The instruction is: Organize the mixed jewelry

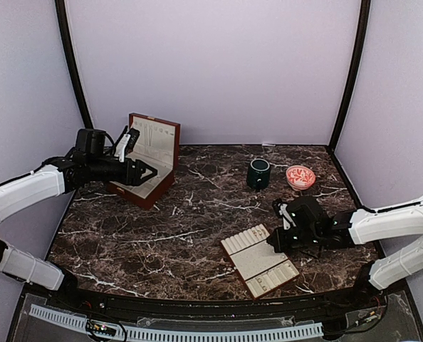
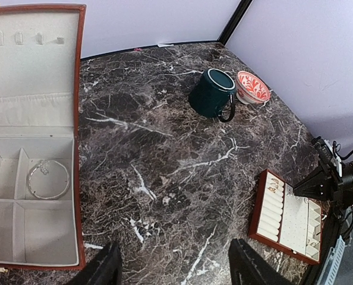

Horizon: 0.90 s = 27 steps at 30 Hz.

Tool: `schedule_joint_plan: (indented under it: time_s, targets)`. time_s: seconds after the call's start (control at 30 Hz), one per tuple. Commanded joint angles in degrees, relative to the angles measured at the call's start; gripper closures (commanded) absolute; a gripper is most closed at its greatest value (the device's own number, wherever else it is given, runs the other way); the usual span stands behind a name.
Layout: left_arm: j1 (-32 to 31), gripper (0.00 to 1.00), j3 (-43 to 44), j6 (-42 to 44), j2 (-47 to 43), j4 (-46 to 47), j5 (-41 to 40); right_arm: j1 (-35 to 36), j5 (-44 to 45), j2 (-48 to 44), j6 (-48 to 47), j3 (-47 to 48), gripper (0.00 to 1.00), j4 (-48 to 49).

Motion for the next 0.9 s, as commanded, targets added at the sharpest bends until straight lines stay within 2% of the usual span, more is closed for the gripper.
schedule_joint_plan:
  time_s: [0.0,0.87]
  targets:
    - [0.3,0.36,-1.1,0.4,-1.3,0.2,1.1,-0.1,0.2,0.5,-0.2,-0.7,1.0,3.3]
    - [0.4,0.36,-1.1,0.6,-1.5,0.4,1.1,0.0,-1.1,0.2,0.0,-1.5,1.0,1.1]
